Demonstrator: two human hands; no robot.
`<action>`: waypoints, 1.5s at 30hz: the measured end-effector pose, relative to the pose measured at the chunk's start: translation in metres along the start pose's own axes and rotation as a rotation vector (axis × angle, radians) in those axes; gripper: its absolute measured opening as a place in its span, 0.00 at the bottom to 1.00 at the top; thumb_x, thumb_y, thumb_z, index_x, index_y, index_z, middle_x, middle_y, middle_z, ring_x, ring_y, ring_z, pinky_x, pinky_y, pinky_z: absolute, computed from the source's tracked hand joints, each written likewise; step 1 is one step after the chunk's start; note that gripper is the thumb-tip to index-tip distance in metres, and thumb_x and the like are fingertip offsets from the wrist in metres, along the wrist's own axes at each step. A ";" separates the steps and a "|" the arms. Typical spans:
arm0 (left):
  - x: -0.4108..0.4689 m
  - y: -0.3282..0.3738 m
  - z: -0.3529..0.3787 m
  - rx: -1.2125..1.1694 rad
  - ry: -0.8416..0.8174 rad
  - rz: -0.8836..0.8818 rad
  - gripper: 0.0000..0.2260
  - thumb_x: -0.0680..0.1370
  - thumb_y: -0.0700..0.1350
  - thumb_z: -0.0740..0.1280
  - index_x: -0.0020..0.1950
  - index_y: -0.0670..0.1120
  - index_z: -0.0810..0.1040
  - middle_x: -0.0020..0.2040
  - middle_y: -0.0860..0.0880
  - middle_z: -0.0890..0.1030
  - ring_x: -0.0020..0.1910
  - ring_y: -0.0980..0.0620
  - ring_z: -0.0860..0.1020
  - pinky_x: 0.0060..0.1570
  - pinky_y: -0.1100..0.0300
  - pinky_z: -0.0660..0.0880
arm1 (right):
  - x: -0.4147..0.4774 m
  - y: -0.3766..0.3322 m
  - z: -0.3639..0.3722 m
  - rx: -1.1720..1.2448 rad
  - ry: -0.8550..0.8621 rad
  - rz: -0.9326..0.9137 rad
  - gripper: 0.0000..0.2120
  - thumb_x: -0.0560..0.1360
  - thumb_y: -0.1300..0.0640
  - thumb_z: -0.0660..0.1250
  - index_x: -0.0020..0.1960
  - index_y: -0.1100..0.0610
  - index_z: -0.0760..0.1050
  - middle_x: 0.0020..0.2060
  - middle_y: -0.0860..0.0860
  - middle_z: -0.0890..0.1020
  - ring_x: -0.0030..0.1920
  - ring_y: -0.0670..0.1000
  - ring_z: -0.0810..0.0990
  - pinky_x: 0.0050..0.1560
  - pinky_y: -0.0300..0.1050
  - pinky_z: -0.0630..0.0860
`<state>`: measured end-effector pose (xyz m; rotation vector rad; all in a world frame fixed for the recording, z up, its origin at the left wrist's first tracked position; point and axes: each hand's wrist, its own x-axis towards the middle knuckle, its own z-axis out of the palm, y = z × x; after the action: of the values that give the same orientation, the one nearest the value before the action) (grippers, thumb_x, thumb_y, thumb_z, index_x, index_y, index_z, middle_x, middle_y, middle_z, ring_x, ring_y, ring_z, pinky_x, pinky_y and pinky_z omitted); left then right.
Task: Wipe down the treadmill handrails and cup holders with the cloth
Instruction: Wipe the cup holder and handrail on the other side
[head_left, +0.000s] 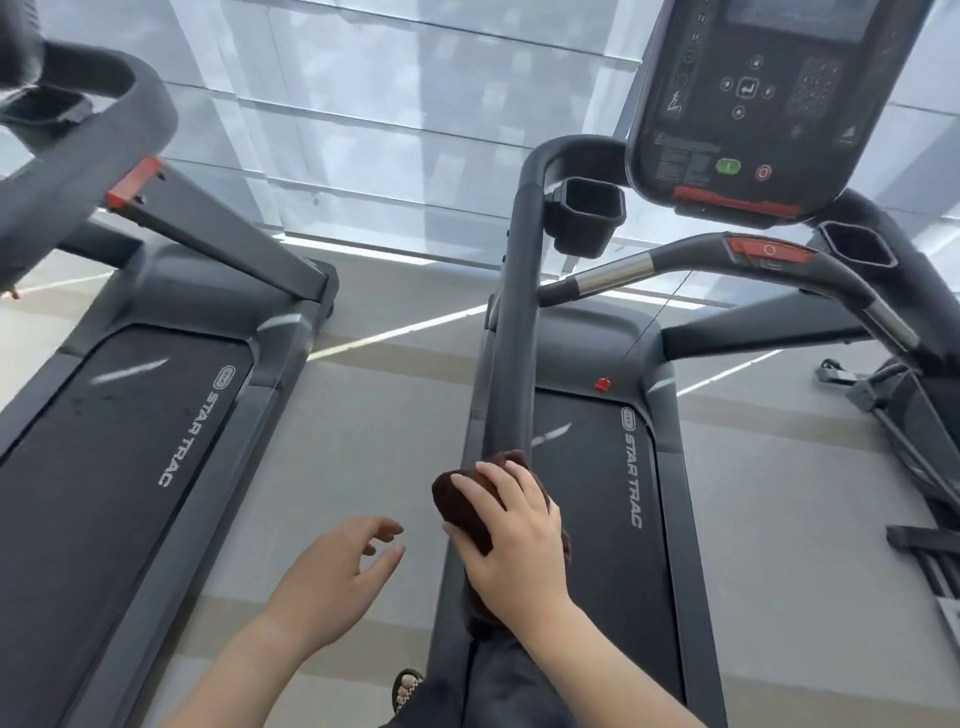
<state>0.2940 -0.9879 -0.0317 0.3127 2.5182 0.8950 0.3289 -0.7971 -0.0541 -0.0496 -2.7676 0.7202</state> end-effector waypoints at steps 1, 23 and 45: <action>0.001 0.001 -0.002 0.000 0.003 0.007 0.10 0.77 0.54 0.61 0.57 0.56 0.74 0.54 0.60 0.78 0.50 0.61 0.76 0.45 0.69 0.67 | 0.003 0.000 0.000 0.005 -0.004 0.005 0.18 0.71 0.44 0.65 0.60 0.44 0.73 0.60 0.45 0.76 0.65 0.52 0.70 0.57 0.56 0.70; 0.013 0.021 -0.011 -0.028 -0.001 0.028 0.11 0.77 0.52 0.61 0.59 0.54 0.74 0.55 0.57 0.78 0.51 0.60 0.76 0.50 0.63 0.70 | 0.034 0.008 -0.001 0.144 0.056 0.104 0.18 0.73 0.45 0.65 0.62 0.46 0.73 0.61 0.46 0.76 0.67 0.53 0.68 0.54 0.58 0.74; 0.021 0.062 -0.002 0.040 -0.007 0.122 0.12 0.77 0.52 0.61 0.58 0.52 0.75 0.54 0.55 0.79 0.53 0.55 0.76 0.51 0.57 0.70 | -0.028 0.021 -0.033 0.304 -0.037 0.165 0.21 0.74 0.52 0.67 0.66 0.47 0.69 0.64 0.47 0.74 0.64 0.52 0.69 0.61 0.55 0.71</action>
<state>0.2786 -0.9339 0.0025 0.4859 2.5359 0.8888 0.3637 -0.7657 -0.0443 -0.2054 -2.6771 1.1878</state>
